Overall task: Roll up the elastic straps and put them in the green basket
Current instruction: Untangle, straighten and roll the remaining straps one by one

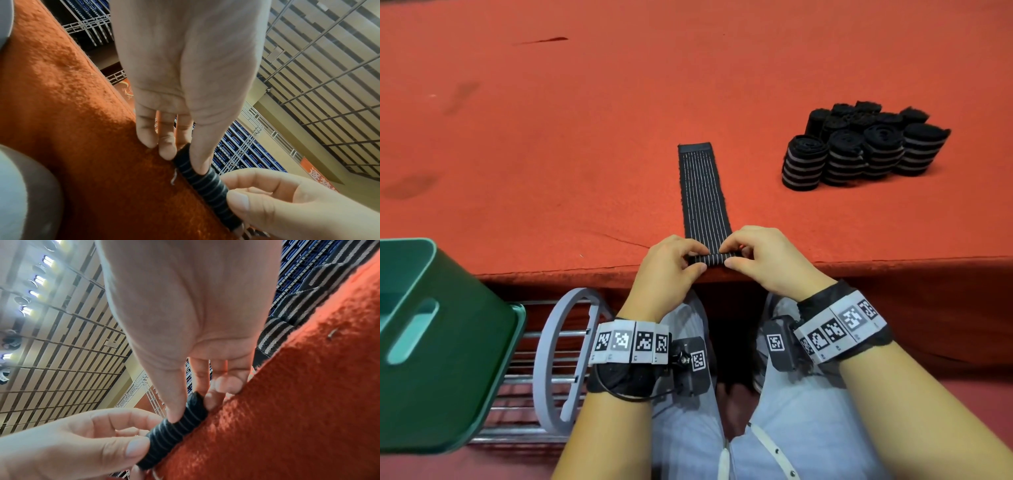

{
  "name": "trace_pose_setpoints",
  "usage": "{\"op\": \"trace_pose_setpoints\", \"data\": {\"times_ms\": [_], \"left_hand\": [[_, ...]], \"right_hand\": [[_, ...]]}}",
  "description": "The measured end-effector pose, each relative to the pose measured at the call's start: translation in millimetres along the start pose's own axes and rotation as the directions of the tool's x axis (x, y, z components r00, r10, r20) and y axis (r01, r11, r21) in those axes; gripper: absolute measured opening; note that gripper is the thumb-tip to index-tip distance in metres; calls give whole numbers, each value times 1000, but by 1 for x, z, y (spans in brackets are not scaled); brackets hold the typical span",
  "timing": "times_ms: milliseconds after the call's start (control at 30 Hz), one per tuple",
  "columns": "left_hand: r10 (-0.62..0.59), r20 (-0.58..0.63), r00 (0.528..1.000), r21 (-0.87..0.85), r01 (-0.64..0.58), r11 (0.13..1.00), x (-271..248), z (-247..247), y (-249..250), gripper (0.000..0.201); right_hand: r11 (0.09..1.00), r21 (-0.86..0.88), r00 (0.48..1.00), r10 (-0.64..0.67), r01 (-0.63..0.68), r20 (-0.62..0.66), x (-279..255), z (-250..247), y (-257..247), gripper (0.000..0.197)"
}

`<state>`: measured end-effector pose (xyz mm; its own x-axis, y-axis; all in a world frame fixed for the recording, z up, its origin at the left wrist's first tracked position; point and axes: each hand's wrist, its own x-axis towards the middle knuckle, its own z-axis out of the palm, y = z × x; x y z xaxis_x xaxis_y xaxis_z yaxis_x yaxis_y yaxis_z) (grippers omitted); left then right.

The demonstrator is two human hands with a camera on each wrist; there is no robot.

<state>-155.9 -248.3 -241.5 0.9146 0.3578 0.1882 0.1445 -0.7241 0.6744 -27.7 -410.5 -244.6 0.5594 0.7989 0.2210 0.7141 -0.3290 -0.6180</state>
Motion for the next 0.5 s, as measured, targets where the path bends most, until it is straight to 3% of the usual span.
{"op": "trace_pose_setpoints", "data": {"times_ms": [267, 500], "left_hand": [[-34, 9, 999, -60, 34, 998, 0, -5, 1, 18], [-127, 70, 989, -119, 134, 984, 8, -7, 0, 12]], "right_hand": [[993, 96, 998, 68, -69, 16, 0, -3, -2, 11], [991, 73, 993, 107, -111, 56, 4, -4, -4, 5]]}}
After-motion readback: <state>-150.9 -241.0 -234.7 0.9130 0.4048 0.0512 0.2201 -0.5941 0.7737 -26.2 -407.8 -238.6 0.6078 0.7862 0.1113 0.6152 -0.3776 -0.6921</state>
